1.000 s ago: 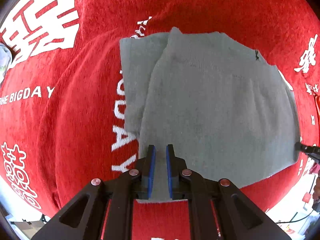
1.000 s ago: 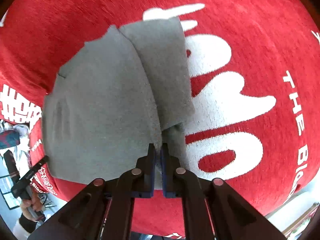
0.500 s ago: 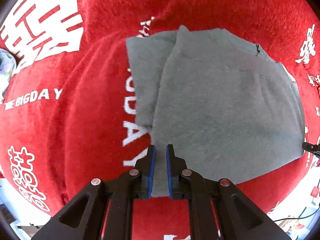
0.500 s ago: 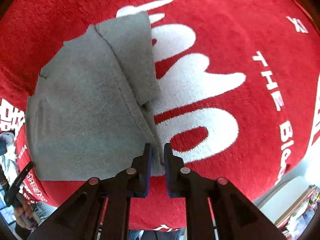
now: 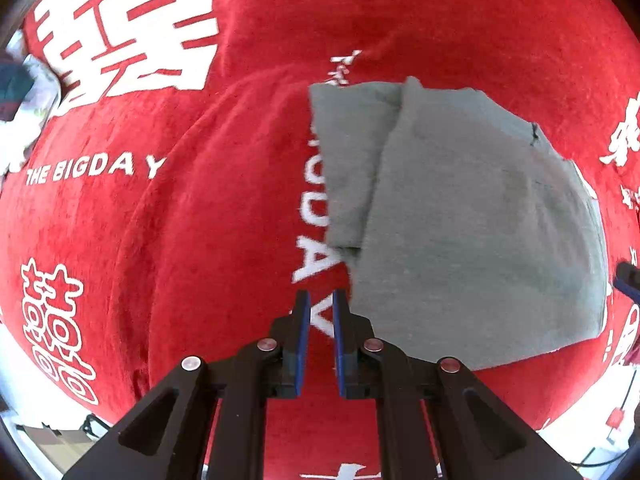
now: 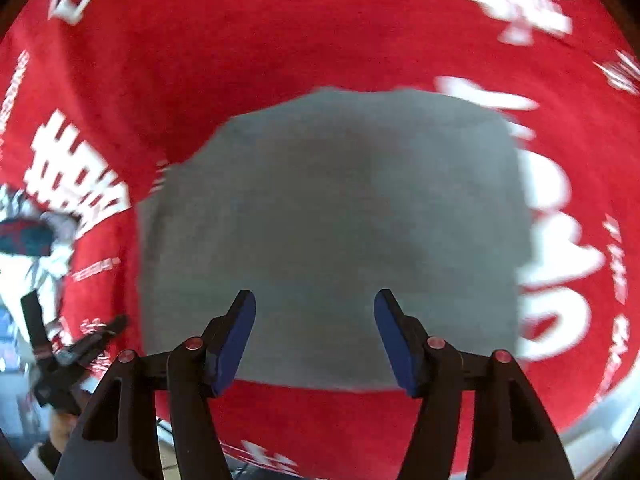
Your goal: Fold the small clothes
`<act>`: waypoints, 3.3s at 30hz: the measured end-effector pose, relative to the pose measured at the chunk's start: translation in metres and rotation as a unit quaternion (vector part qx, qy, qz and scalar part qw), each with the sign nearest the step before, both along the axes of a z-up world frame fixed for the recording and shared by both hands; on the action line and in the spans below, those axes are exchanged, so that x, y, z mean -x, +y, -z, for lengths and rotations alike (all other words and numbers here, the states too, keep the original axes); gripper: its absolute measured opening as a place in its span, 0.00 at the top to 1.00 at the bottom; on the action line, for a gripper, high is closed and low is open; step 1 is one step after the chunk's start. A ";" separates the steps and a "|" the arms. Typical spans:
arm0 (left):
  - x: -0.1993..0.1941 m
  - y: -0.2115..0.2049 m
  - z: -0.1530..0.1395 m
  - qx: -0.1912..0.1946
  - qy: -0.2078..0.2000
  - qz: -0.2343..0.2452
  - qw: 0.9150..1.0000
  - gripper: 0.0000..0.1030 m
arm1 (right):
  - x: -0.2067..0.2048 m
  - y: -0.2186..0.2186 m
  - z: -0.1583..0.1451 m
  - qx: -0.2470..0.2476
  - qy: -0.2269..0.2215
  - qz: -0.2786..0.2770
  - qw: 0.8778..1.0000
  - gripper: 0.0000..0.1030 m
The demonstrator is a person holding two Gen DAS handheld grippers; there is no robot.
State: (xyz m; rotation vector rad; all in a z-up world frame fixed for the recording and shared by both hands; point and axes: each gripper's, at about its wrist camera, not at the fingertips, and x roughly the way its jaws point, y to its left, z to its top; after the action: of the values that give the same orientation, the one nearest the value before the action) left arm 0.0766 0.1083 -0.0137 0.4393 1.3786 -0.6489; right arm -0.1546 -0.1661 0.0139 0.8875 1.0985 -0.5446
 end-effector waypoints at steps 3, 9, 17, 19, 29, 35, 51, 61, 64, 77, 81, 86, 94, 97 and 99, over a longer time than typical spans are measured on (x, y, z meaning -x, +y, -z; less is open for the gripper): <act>-0.005 0.009 0.005 0.001 0.002 -0.010 1.000 0.88 | -0.063 0.013 0.011 -0.018 -0.033 -0.038 0.999 0.36; -0.021 0.029 0.012 0.002 -0.002 -0.035 0.999 0.88 | -0.157 0.038 0.042 -0.092 -0.081 -0.050 0.991 0.95; -0.034 0.050 0.022 -0.001 0.005 -0.046 0.999 0.88 | -0.221 0.057 0.089 -0.101 -0.045 -0.088 0.990 0.95; -0.035 0.051 0.025 0.000 0.010 -0.049 0.999 0.32 | -0.225 0.069 0.084 -0.080 -0.036 -0.125 0.988 0.95; -0.043 0.047 0.018 0.018 -0.026 -0.076 0.997 0.01 | -0.164 0.095 0.058 -0.084 -0.024 -0.155 0.984 0.94; -0.050 0.041 0.024 -0.012 -0.007 -0.101 0.995 0.01 | -0.107 0.098 0.051 -0.110 -0.025 -0.119 0.987 0.94; -0.025 0.008 0.028 -0.029 -0.002 -0.019 0.999 0.01 | -0.004 0.095 0.075 -0.201 -0.043 0.027 0.978 0.31; -0.023 -0.006 0.030 -0.034 0.011 0.005 0.999 0.01 | 0.016 0.093 0.093 -0.245 -0.085 0.102 0.960 0.31; -0.028 -0.004 0.032 -0.024 0.024 -0.003 0.999 0.01 | 0.016 0.094 0.095 -0.257 -0.106 0.119 0.953 0.31; -0.057 0.006 0.046 0.013 0.075 -0.029 0.997 0.01 | -0.008 0.110 0.121 -0.316 -0.192 0.199 0.908 0.29; -0.071 0.004 0.055 0.063 0.130 -0.033 0.989 0.01 | -0.016 0.105 0.122 -0.319 -0.210 0.216 0.899 0.29; -0.081 -0.005 0.068 0.097 0.184 -0.027 0.978 0.01 | -0.018 0.100 0.123 -0.341 -0.211 0.222 0.889 0.88; -0.082 -0.035 0.066 0.141 0.239 -0.016 0.961 0.01 | -0.019 0.078 0.076 -0.316 -0.280 0.165 0.891 0.92; -0.080 -0.052 0.063 0.165 0.259 -0.011 0.952 0.01 | -0.020 0.074 0.066 -0.308 -0.283 0.147 0.896 0.92; -0.077 -0.063 0.058 0.172 0.253 -0.002 0.952 0.01 | -0.020 0.075 0.065 -0.300 -0.275 0.131 0.904 0.92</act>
State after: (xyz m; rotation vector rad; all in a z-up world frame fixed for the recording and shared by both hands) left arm 0.1533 0.0452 -0.0719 -0.0178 1.7019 -1.0258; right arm -0.1347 -0.0910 -0.0507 1.6311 0.6210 -0.1329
